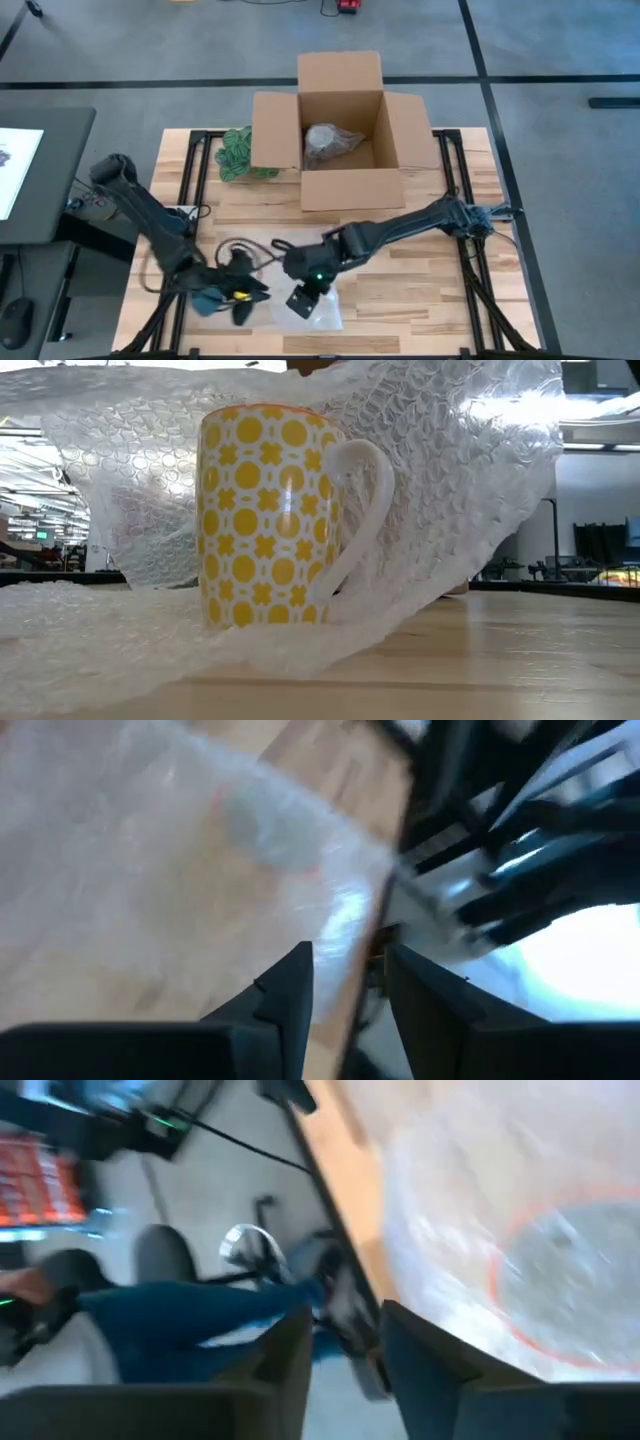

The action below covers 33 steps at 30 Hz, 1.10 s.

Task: Wrap mug
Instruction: Wrap the yellow mug with bubble wrap

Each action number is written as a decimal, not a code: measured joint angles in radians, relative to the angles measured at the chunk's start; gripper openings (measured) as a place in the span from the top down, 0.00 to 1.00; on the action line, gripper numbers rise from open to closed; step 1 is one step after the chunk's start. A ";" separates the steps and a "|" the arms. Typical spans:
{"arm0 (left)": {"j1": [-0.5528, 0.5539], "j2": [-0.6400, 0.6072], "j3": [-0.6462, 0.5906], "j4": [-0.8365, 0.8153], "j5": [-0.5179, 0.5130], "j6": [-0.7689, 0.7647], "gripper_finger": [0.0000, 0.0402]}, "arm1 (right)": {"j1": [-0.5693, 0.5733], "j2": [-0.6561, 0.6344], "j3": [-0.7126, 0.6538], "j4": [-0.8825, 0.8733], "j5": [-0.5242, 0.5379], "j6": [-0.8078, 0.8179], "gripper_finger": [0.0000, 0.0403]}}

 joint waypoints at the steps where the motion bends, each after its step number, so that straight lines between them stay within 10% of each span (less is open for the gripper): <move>1: 0.026 0.030 -0.002 -0.005 0.037 0.008 0.76 | 0.006 0.013 0.000 -0.018 0.001 0.003 0.77; 14: 0.184 0.295 -0.002 -0.027 0.188 0.100 0.86 | 0.004 0.059 0.002 -0.167 0.175 0.051 0.99; 33: 0.184 0.307 -0.002 -0.221 0.220 0.135 0.86 | 0.000 0.220 0.003 -0.178 0.203 0.034 1.00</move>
